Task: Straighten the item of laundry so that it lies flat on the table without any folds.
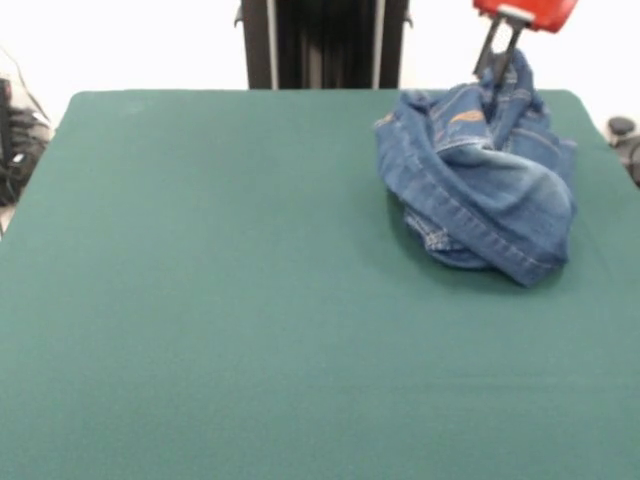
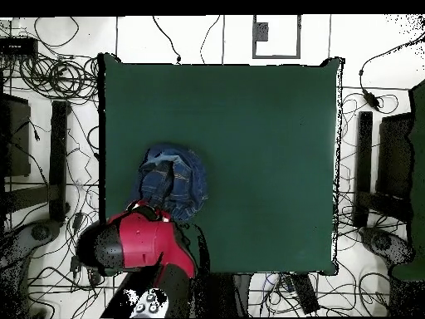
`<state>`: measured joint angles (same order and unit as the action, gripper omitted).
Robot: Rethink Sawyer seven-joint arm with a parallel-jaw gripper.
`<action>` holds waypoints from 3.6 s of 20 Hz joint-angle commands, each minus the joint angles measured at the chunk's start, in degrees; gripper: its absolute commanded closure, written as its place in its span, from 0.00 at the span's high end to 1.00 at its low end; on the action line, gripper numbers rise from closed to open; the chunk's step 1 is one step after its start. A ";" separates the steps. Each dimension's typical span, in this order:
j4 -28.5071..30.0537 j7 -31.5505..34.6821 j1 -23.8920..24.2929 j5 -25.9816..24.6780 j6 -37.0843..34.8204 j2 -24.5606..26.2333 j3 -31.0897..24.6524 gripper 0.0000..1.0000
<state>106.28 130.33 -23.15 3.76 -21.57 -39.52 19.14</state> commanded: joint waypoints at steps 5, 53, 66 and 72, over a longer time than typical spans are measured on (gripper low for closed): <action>-1.70 19.41 -7.39 6.77 -16.05 -2.83 4.25 0.00; -50.88 19.26 3.75 7.77 -37.87 12.02 2.71 0.00; -38.79 -1.18 11.20 0.59 -41.39 -0.72 0.57 0.00; -40.63 8.53 9.64 0.87 -44.87 0.21 1.28 0.00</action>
<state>62.80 137.27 -11.73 4.80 -59.06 -38.39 25.02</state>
